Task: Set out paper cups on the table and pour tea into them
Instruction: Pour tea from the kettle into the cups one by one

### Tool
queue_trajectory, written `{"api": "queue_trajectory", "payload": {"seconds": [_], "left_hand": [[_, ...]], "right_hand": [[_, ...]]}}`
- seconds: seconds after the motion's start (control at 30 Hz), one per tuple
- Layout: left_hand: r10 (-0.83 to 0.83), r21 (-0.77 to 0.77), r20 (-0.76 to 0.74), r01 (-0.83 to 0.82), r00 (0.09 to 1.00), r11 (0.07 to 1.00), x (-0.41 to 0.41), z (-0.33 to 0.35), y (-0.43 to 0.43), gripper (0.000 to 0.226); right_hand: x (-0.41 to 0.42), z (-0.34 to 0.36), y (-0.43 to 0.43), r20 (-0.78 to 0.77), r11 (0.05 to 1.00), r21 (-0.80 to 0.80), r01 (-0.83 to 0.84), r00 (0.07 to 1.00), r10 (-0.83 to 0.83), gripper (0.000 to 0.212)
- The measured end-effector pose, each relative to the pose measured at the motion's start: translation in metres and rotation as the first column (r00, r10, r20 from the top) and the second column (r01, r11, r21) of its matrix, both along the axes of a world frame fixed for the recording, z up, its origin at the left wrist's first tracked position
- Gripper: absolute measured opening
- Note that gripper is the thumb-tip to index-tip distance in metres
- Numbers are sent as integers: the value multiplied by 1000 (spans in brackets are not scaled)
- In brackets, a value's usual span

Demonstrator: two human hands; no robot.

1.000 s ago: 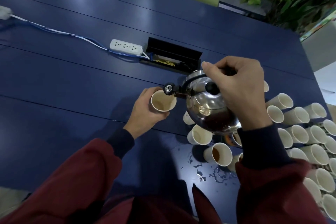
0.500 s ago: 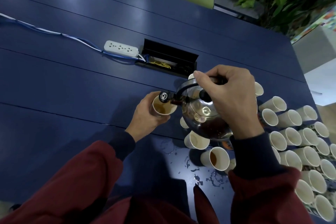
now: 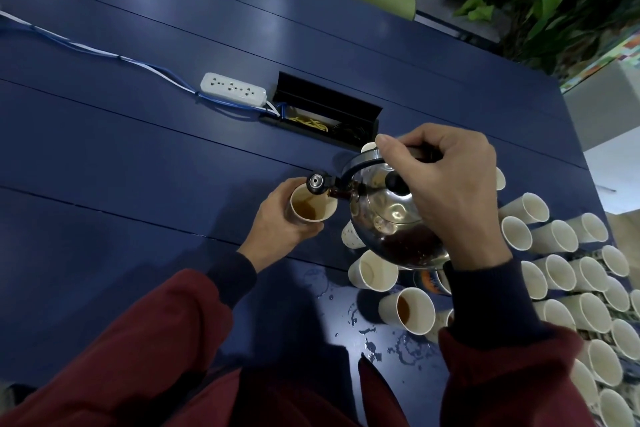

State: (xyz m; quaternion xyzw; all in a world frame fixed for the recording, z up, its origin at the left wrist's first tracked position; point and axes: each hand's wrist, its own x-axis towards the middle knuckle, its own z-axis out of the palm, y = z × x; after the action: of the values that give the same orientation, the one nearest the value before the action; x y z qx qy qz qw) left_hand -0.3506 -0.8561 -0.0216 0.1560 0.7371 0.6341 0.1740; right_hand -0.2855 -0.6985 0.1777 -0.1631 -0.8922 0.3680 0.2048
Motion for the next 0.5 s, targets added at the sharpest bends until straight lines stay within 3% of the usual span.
{"api": "queue_trajectory", "payload": {"seconds": [0.5], "left_hand": [[9, -19, -4, -9, 1000, 1000, 5, -3, 4, 65]], "right_hand": [[5, 2, 6, -19, 1000, 18, -5, 1000, 6, 24]]}}
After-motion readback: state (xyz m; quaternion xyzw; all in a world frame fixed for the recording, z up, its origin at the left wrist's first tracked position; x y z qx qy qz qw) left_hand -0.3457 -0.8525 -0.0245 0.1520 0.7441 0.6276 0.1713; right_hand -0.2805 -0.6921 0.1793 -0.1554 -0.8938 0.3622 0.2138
